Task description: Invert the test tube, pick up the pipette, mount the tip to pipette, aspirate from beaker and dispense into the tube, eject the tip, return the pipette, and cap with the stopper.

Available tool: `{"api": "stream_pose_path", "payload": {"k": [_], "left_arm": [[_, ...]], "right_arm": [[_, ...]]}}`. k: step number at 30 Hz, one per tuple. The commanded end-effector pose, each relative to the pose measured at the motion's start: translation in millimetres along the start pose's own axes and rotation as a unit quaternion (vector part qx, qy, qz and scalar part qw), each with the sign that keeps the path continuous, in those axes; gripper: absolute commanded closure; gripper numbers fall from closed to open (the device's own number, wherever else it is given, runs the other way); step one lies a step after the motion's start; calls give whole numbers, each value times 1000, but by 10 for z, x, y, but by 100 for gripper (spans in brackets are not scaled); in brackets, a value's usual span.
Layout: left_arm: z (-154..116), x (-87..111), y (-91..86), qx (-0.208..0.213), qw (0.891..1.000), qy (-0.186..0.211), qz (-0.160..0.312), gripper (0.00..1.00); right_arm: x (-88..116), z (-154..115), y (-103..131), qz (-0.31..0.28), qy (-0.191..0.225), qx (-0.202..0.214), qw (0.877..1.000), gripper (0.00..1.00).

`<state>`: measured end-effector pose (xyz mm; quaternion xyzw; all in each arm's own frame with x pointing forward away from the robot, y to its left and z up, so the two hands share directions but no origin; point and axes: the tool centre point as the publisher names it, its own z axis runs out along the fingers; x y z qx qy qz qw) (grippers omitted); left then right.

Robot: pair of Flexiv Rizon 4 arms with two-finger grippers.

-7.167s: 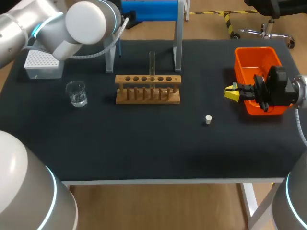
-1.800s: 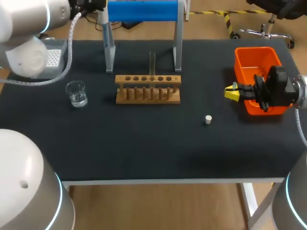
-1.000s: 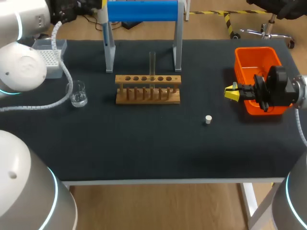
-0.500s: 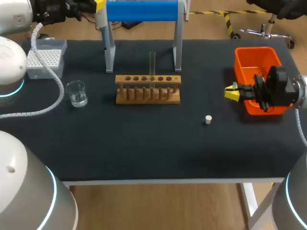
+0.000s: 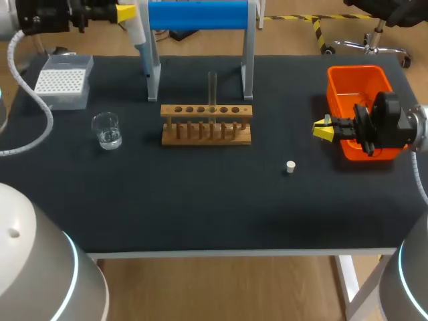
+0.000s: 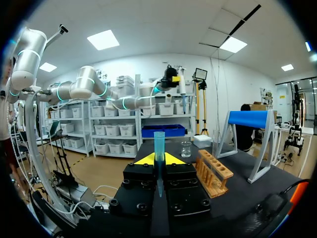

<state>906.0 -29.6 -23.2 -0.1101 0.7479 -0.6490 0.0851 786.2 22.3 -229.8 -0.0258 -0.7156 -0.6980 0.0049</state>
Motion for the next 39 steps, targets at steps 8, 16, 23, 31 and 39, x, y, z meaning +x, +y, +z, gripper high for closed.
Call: {"api": "stream_pose_path", "payload": {"k": [8, 16, 23, 31, 39], "left_arm": [[2, -52, -18, -2, 997, 72, 0, 100], [76, 244, -156, -11, 998, 62, 2, 100], [268, 620, -290, -33, 998, 59, -5, 100], [465, 953, -447, -44, 997, 71, -4, 100], [563, 1203, -462, -33, 996, 77, -4, 100]], "right_arm": [[6, -9, -1, 0, 1, 0, 1000, 100], [6, -9, -1, 0, 1, 0, 1000, 100], [6, -9, -1, 0, 1, 0, 1000, 100], [6, -9, -1, 0, 1, 0, 1000, 100], [6, -9, -1, 0, 1, 0, 1000, 100]]}}
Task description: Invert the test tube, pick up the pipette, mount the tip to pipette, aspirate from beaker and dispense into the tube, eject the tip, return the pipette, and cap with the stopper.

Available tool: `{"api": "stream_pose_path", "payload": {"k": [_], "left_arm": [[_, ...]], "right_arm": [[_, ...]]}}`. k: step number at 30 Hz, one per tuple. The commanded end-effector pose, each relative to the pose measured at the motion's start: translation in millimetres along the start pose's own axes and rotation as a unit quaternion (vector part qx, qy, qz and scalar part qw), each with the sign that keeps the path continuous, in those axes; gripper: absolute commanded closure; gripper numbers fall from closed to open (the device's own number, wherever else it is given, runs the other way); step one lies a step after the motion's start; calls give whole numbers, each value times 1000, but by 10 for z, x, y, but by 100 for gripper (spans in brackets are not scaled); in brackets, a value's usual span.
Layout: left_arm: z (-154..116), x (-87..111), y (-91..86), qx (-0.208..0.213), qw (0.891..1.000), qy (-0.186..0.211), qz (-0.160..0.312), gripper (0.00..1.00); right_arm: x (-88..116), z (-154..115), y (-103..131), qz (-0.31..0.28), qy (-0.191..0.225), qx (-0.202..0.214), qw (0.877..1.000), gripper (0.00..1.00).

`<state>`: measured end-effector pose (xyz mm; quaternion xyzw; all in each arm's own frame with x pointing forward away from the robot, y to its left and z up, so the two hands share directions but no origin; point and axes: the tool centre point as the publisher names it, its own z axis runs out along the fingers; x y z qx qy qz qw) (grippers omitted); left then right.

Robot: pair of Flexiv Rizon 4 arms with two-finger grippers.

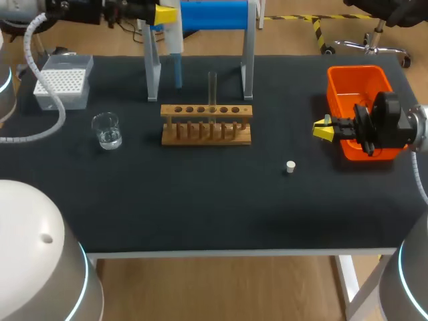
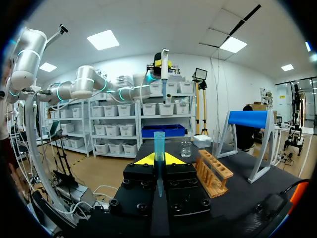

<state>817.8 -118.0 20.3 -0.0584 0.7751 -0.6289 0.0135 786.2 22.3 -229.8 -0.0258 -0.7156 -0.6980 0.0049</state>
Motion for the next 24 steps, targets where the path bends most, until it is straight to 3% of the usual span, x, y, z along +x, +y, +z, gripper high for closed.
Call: {"api": "stream_pose_path", "payload": {"k": [1, 12, 24], "left_arm": [[70, 141, 43, 4, 1000, -7, 0, 100], [237, 431, 167, 8, 1000, 9, -8, 100], [356, 560, 218, 13, 1000, 20, -10, 100]], "right_arm": [[6, -9, -2, 0, 1, 0, 1000, 100], [6, -9, -2, 0, 1, 0, 1000, 100], [6, -9, -2, 0, 1, 0, 1000, 100]]}}
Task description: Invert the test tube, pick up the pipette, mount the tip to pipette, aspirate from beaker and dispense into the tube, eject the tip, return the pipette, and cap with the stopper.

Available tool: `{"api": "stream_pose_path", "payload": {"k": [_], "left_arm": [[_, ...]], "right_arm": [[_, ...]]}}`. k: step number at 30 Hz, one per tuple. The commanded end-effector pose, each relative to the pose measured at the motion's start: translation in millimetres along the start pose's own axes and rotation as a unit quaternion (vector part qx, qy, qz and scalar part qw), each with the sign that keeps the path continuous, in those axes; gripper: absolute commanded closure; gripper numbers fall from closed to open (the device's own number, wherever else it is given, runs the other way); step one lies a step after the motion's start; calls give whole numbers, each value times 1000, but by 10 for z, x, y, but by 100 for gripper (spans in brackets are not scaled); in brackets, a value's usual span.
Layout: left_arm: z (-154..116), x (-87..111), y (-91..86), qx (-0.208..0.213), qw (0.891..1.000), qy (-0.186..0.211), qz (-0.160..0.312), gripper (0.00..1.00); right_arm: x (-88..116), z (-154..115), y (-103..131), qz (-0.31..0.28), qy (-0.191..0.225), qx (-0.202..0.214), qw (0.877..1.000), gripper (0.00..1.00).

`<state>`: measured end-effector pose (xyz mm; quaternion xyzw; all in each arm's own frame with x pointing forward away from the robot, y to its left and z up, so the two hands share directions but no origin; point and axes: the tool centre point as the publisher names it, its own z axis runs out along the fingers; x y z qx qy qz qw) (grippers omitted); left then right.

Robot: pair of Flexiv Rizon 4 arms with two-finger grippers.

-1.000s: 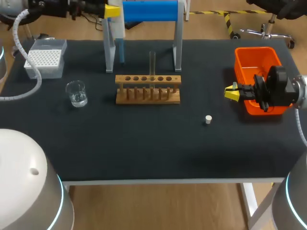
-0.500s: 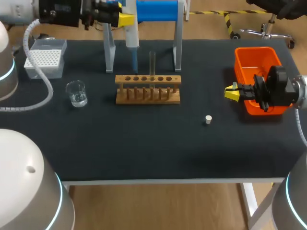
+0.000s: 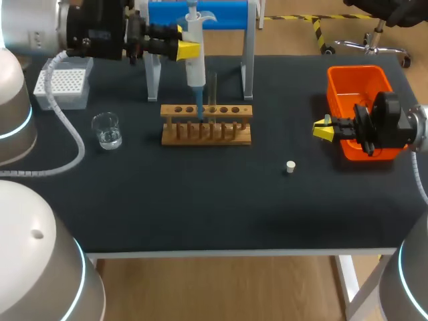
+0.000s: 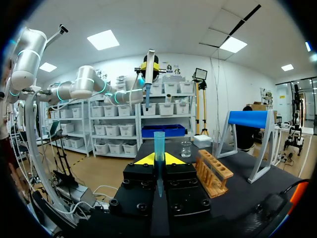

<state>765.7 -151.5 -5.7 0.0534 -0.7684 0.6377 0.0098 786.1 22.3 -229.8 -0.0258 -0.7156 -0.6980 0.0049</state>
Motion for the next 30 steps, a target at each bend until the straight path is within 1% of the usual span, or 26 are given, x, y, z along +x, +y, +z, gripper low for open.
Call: {"api": "stream_pose_path", "payload": {"k": [1, 3, 4, 8, 11, 13, 15, 21, 26, 28, 30], "left_arm": [[33, 26, -10, 3, 1000, -1, 3, 100], [47, 35, -14, 1, 1000, 1, 4, 100], [52, 39, -16, -7, 1000, 2, 6, 100], [62, 57, -13, -9, 1000, 0, 12, 100], [66, 70, -9, -8, 999, -3, 36, 100], [67, 74, -11, -8, 999, -3, 37, 100], [78, 90, -16, -8, 999, -3, 48, 100], [106, 119, -3, -15, 999, -4, 50, 100], [106, 133, 15, -29, 998, -5, 50, 100], [106, 143, 19, -45, 997, -6, 58, 100], [109, 148, 19, -41, 998, -6, 55, 100]], "right_arm": [[6, -9, -2, 0, 1, 0, 1000, 100], [6, -9, -2, 0, 1, 0, 1000, 100], [6, -9, -2, 0, 1, 0, 1000, 100], [6, -9, -2, 0, 1, 0, 1000, 100], [6, -9, -2, 0, 1, 0, 1000, 100], [6, -9, -2, 0, 1, 0, 1000, 100], [6, -9, -2, 0, 1, 0, 1000, 100], [6, -9, -2, 0, 1, 0, 1000, 100], [6, -9, -2, 0, 1, 0, 1000, 100], [6, -9, -2, 0, 1, 0, 1000, 100], [6, -9, -2, 0, 1, 0, 1000, 100]]}}
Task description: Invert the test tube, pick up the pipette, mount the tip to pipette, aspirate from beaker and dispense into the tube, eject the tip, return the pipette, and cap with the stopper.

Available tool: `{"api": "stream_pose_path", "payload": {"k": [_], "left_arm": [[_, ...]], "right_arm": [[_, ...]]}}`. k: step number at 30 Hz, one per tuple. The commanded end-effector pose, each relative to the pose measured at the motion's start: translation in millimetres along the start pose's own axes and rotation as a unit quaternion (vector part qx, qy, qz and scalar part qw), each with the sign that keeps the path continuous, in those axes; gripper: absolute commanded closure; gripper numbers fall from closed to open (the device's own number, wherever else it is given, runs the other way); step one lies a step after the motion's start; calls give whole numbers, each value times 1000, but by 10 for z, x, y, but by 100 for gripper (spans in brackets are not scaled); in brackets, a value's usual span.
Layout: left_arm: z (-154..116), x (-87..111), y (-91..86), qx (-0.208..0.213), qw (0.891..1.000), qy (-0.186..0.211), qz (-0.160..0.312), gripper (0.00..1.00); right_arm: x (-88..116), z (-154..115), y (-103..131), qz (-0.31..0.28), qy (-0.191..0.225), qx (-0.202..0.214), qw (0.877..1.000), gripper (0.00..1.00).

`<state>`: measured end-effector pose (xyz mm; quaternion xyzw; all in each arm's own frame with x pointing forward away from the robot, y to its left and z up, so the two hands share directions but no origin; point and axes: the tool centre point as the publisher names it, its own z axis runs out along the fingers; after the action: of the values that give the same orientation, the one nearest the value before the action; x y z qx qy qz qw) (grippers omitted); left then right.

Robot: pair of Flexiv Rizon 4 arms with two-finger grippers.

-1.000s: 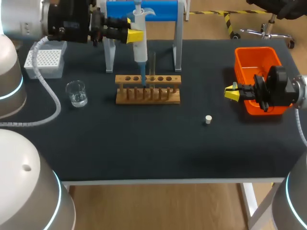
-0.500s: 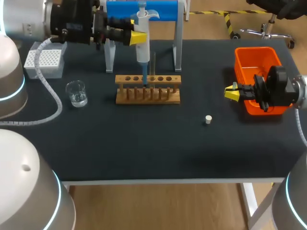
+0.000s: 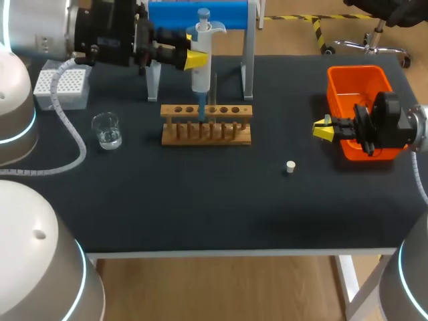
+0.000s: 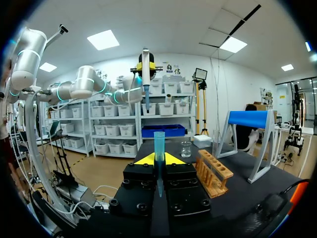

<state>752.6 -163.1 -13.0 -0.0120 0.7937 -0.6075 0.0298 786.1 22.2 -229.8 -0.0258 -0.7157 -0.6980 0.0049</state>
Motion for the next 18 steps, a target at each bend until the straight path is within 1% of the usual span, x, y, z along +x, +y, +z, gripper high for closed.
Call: {"api": "stream_pose_path", "payload": {"k": [1, 18], "left_arm": [[-13, 16, -46, -4, 1000, 0, -2, 100], [10, 40, -37, -1, 1000, -2, -9, 100]], "right_arm": [[6, -8, -2, 0, 1, 0, 1000, 100], [6, -8, -2, 0, 1, 0, 1000, 100]]}}
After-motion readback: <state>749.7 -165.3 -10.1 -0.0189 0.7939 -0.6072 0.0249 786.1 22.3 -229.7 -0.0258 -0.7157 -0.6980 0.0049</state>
